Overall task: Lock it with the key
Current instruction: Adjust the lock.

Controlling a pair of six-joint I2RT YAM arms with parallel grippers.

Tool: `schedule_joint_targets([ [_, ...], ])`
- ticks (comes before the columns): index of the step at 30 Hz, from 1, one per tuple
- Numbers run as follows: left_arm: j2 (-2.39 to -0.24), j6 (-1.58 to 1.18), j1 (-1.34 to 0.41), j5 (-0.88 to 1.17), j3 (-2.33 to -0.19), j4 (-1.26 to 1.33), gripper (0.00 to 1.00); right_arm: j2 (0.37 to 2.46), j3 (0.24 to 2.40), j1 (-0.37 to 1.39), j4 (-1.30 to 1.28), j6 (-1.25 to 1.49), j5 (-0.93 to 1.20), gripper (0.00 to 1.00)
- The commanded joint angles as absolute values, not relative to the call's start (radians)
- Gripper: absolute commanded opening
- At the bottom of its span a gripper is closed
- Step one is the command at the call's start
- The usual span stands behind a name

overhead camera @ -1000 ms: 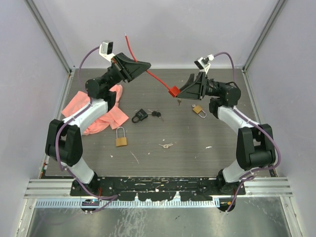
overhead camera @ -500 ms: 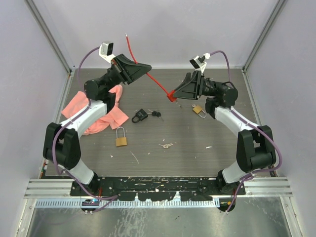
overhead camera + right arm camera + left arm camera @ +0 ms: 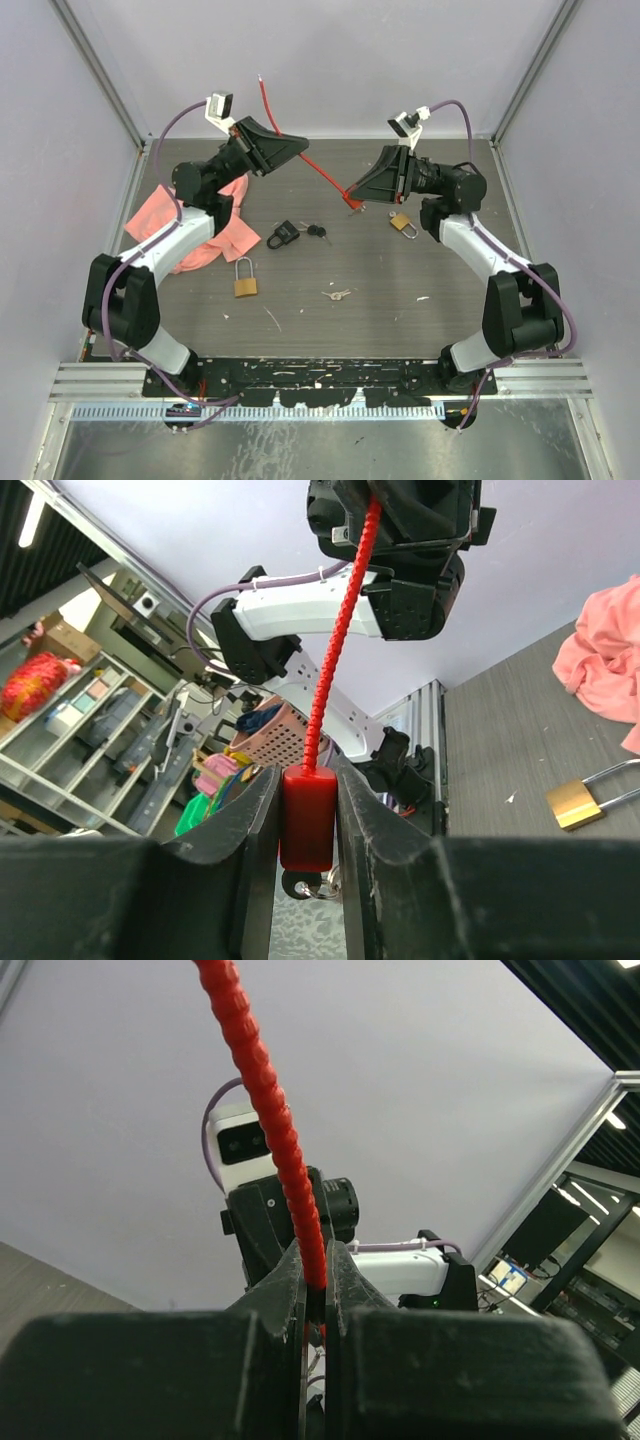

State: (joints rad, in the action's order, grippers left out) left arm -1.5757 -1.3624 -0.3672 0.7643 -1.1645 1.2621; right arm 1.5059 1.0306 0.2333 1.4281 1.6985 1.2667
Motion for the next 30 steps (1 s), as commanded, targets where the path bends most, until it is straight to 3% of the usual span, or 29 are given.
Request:
schedule_joint_targets([
  [1,-1.525,-1.325,-0.367,0.749,-1.145,1.259,0.05,1.408,1.086,0.235,1.239,1.434,1.317,0.05],
  [2,-1.523,-1.331,-0.367,0.751,-1.134,1.259,0.13,1.394,1.094,0.235,1.154,1.36,1.328,0.04],
  [6,-1.49,-1.348,-0.368,0.762,-1.068,1.251,0.58,1.34,1.166,0.236,0.732,0.935,1.358,0.01],
  [10,-1.418,-1.28,-0.374,0.788,-0.982,1.168,0.77,1.325,1.329,0.236,0.06,0.405,1.342,0.01],
  [17,-1.337,-1.126,-0.428,0.803,-0.923,0.992,0.82,1.462,1.671,0.313,-0.77,-0.295,1.155,0.01],
  [23,-1.253,-0.889,-0.51,0.663,-0.884,0.847,0.8,1.509,1.726,0.393,-0.886,-0.383,1.055,0.01],
  [26,-1.243,-0.865,-0.529,0.655,-0.887,0.822,0.71,1.513,1.732,0.401,-0.882,-0.373,1.054,0.01],
  [28,-1.248,-0.867,-0.529,0.66,-0.893,0.803,0.53,1.517,1.74,0.406,-0.882,-0.371,1.056,0.01],
  [30,-1.255,-0.86,-0.529,0.678,-0.906,0.77,0.5,1.518,1.745,0.408,-0.882,-0.368,1.061,0.01],
])
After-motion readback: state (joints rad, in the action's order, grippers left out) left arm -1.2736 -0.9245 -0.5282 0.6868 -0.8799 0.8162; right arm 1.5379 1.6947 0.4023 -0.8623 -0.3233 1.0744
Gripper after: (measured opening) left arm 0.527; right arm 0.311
